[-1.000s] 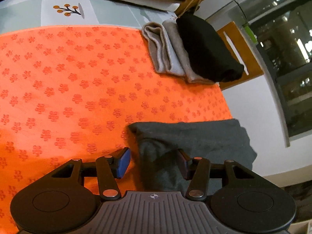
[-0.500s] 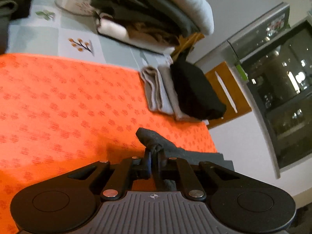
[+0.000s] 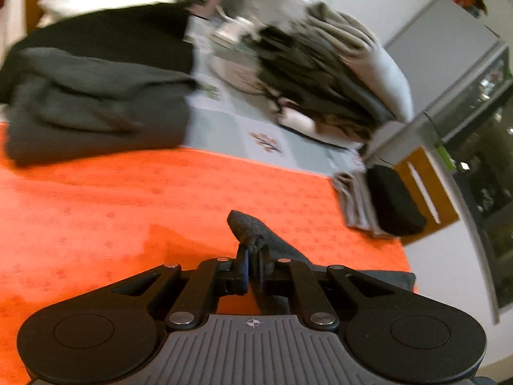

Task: Fold clothes

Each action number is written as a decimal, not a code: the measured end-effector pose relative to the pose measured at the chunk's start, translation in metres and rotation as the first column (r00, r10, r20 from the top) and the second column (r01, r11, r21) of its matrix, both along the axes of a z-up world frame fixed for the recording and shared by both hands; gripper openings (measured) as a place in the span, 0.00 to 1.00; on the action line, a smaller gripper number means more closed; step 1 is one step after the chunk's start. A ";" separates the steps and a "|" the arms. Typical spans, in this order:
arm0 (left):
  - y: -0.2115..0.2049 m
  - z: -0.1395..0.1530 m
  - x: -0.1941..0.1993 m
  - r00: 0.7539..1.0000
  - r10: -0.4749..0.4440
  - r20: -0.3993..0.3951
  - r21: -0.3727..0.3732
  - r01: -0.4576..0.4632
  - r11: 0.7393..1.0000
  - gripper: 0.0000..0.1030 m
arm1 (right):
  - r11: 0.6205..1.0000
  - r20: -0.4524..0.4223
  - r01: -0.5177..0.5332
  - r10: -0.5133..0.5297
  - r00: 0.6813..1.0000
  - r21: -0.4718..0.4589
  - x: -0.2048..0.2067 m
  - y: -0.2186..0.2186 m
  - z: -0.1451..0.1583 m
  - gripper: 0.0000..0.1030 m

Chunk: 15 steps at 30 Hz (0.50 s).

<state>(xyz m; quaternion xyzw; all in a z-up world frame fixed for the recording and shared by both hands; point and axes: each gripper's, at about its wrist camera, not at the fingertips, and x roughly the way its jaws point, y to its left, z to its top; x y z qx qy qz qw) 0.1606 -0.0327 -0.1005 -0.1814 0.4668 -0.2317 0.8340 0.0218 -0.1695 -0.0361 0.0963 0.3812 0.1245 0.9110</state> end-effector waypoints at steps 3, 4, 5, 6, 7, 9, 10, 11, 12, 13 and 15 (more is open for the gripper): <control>0.009 0.004 -0.004 1.000 0.016 0.000 0.032 -0.016 0.999 0.08 | 0.999 0.011 -0.013 0.012 1.000 0.034 -0.004 0.011 0.002 0.08; 0.008 0.006 -0.005 1.000 0.018 0.002 0.041 -0.018 0.999 0.08 | 0.999 0.013 -0.006 0.005 1.000 0.047 -0.006 0.009 0.003 0.08; 0.007 0.007 -0.006 1.000 0.020 0.003 0.050 -0.020 0.999 0.08 | 0.998 0.018 0.009 -0.010 1.000 0.064 -0.008 0.007 0.003 0.08; 0.006 0.008 -0.007 1.000 0.022 0.004 0.059 -0.022 0.998 0.08 | 0.997 0.023 0.023 -0.025 0.999 0.079 -0.011 0.003 0.003 0.08; 0.001 0.011 -0.008 1.000 0.021 0.006 0.061 -0.021 0.998 0.08 | 0.995 0.025 0.040 -0.042 0.999 0.089 -0.013 -0.002 0.002 0.08; -0.009 0.015 -0.010 1.000 0.018 0.009 0.064 -0.018 0.998 0.09 | 0.990 0.030 0.082 -0.086 0.996 0.112 -0.020 -0.014 0.002 0.08; -0.016 0.019 -0.012 1.000 0.009 0.017 0.063 -0.010 0.998 0.09 | 0.986 0.036 0.107 -0.112 0.993 0.128 -0.025 -0.022 0.003 0.08; -0.025 0.023 -0.012 1.000 -0.001 0.026 0.066 -0.001 0.998 0.09 | 0.981 0.041 0.131 -0.138 0.990 0.143 -0.030 -0.030 0.003 0.08; -0.035 0.027 -0.013 0.999 -0.013 0.033 0.068 0.011 0.998 0.09 | 0.976 0.048 0.155 -0.164 0.985 0.156 -0.035 -0.038 0.004 0.08; -0.043 0.032 -0.014 0.999 -0.029 0.043 0.064 0.026 0.998 0.10 | 0.969 0.055 0.179 -0.190 0.980 0.168 -0.041 -0.045 0.004 0.08; -0.067 0.041 -0.015 0.995 -0.069 0.068 0.067 0.064 0.996 0.10 | 0.954 0.074 0.228 -0.246 0.966 0.195 -0.052 -0.064 0.006 0.08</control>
